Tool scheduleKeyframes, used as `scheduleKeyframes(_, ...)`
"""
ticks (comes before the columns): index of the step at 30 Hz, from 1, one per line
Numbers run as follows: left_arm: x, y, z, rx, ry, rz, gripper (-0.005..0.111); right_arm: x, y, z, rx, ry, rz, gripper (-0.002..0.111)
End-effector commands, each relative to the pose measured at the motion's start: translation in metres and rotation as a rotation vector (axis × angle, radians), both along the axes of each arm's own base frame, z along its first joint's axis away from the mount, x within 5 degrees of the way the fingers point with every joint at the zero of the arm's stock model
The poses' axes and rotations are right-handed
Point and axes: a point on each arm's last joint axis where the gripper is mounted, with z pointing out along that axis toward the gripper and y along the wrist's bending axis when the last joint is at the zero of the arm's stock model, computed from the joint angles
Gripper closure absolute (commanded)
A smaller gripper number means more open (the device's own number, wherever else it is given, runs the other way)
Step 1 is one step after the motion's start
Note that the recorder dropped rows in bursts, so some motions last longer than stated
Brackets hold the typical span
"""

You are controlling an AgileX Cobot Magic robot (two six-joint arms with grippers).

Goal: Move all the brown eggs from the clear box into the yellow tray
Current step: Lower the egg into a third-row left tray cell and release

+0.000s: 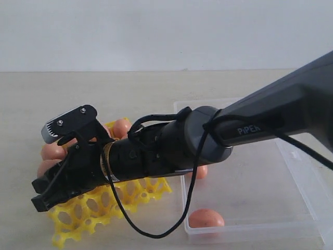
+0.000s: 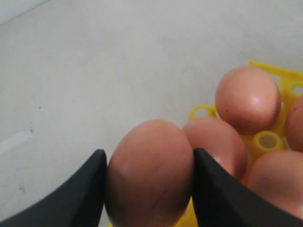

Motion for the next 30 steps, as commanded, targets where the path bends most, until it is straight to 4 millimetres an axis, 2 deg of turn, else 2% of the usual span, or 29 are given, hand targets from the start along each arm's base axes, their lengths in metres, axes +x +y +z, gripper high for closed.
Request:
scheduleKeyframes(1,0.000,0.000,0.000,0.003,-0.005,0.002,0.103,0.002,0.001,-0.010,-0.006,0.014,-0.008,0.108)
scheduleKeyframes(15,0.000,0.000,0.000,0.003,-0.005,0.002,0.103,0.001,0.001,-0.025,-0.016,0.063,-0.019,0.106)
scheduleKeyframes(17,0.000,0.000,0.000,0.003,-0.005,0.002,0.103,0.001,0.002,-0.024,-0.005,0.063,-0.012,0.099)
scheduleKeyframes(23,0.000,0.000,0.000,0.003,-0.005,0.002,0.103,0.001,0.002,-0.024,0.002,0.071,-0.014,0.065)
scheduleKeyframes(30,0.000,0.000,0.000,0.003,-0.005,0.002,0.103,0.001,0.002,-0.024,0.021,0.124,-0.043,0.051)
